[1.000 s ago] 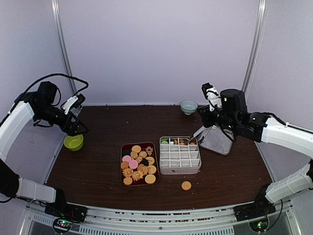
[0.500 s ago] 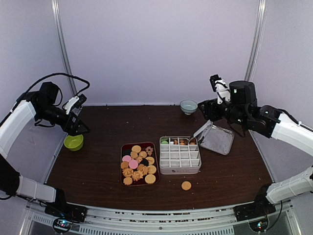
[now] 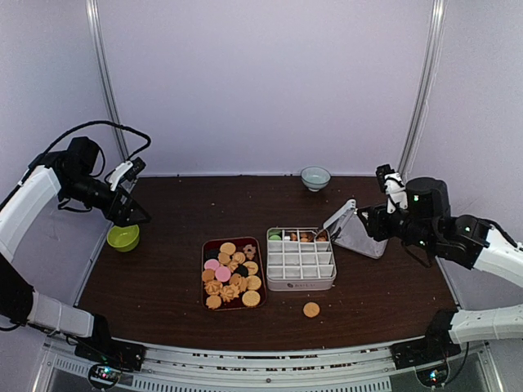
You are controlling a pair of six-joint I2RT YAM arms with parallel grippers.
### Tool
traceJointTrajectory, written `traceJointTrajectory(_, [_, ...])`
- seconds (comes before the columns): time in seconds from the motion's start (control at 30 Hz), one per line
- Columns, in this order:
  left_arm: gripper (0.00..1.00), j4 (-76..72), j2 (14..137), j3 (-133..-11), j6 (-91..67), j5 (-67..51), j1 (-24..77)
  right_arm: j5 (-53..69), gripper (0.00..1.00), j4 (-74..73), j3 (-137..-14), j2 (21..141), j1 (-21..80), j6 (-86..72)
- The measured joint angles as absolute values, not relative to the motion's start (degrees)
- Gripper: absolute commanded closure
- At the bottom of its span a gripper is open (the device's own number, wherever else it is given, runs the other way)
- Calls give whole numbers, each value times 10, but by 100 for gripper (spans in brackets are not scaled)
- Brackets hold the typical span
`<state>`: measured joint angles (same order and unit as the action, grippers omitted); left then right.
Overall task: Pack the cookies
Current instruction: Pick up the clamp from the empty pocket of the box.
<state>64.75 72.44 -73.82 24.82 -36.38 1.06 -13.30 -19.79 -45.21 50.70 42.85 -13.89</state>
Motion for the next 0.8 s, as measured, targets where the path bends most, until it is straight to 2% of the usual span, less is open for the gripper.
traceJointTrajectory(0.3, [6,652,725,-746,250,-373,11,-152,58,-168,-427,567,447,-139])
traceJointTrajectory(0.5, [6,663,725,-751,253,-373,11,-191,76,-115,-427,630,452,-135])
traceJointTrajectory(0.8, [6,677,725,-757,259,-373,11,-252,91,-42,-427,660,467,-132])
